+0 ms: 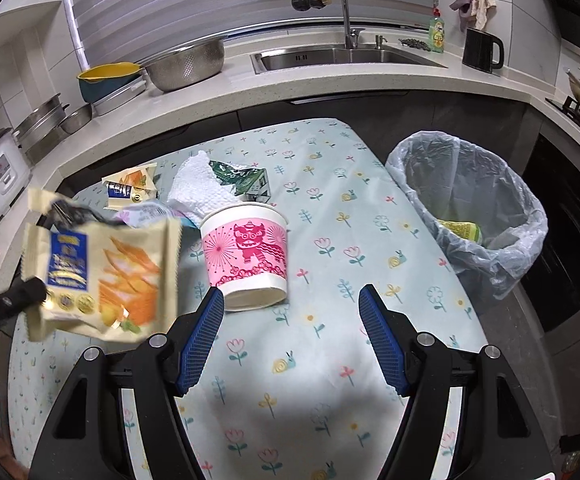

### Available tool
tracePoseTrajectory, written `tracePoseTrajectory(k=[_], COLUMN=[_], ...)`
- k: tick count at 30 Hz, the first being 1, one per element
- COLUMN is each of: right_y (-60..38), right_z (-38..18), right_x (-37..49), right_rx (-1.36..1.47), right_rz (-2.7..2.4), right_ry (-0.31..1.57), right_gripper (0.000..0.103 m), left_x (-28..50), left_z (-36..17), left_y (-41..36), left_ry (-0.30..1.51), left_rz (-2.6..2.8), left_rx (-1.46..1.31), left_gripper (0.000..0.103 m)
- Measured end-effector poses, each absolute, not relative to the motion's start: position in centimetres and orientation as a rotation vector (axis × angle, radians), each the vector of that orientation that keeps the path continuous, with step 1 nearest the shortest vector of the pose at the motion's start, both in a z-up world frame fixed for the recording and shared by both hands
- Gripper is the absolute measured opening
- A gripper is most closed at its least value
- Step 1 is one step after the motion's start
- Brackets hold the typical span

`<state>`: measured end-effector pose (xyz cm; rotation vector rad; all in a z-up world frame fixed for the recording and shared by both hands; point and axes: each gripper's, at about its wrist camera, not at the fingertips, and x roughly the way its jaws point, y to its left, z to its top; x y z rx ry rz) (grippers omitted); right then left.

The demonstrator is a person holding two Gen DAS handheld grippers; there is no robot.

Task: Collect trash
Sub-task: 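Grasp the butter toast snack bag with the left tool while the right tool grasps the pink paper cup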

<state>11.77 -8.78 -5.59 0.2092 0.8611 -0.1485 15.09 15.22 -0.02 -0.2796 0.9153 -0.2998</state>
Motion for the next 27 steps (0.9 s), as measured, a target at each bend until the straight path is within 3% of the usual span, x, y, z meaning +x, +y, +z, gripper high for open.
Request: tracePoseTrajectory(k=[8, 20, 21, 22, 27], right_y=[-7.8, -7.3, -7.3, -7.3, -7.8], right_z=[-8.2, -11.0, -11.1, -11.1, -10.2], right_x=[15.9, 18.8, 18.8, 18.8, 18.0], right_rx=[0.209, 0.224, 0.232, 0.237, 0.241], right_rz=[-0.126, -0.108, -0.101, -0.098, -0.106], right_ry=[0.916, 0.975, 0.974, 0.974, 0.946], right_gripper=[0.067, 0.071, 0.066, 0.051, 0.042], left_x=[17.1, 19.1, 19.2, 19.3, 19.1], left_z=[1.6, -0.6, -0.6, -0.7, -0.7], left_y=[15.2, 14.8, 14.8, 14.7, 14.5], left_ry=[0.878, 0.926, 0.928, 0.930, 0.932], left_rz=[-0.307, -0.298, -0.299, -0.299, -0.306], left_rx=[-0.280, -0.285, -0.285, -0.284, -0.284], left_gripper=[0.006, 0.006, 0.006, 0.006, 0.006])
